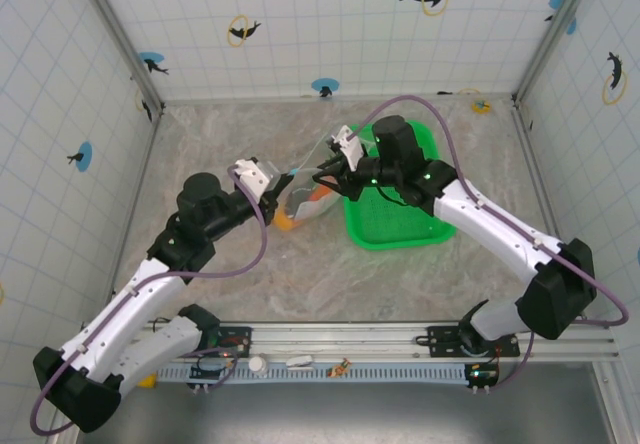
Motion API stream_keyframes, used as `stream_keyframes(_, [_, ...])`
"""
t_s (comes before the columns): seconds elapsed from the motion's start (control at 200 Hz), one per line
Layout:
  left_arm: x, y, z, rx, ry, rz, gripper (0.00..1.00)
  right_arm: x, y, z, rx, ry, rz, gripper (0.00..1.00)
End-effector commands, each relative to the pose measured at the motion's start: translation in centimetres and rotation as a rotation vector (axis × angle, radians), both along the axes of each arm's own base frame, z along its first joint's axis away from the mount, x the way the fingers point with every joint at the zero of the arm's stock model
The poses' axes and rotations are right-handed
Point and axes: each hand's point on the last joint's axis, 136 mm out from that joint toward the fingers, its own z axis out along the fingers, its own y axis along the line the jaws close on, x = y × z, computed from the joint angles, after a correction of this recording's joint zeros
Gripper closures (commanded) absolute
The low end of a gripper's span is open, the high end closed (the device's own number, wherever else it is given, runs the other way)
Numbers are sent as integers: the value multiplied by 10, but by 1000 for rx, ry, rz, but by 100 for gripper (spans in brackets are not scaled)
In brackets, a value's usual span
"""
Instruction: Place the food in the zip-top bag and seal the zipper
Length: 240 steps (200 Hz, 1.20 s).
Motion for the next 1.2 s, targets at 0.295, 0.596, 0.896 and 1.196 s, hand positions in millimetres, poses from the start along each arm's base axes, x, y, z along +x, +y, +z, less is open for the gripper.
stream_keyframes(0.295, [-34,-15,6,32,80,-195,100,-52,6,51,-251,-521,228,52])
stream_keyframes(0.596, [-43,-18,-4,51,118,-243,100,-65,11,43,-306,-593,314,55])
stream_keyframes(0.896, [-47,-19,-10,43,155,-257,100,-65,20,48,-283,-603,331,59])
stream_keyframes(1.196, [-47,-19,-9,35,161,-256,100,-64,26,44,-288,-599,334,69])
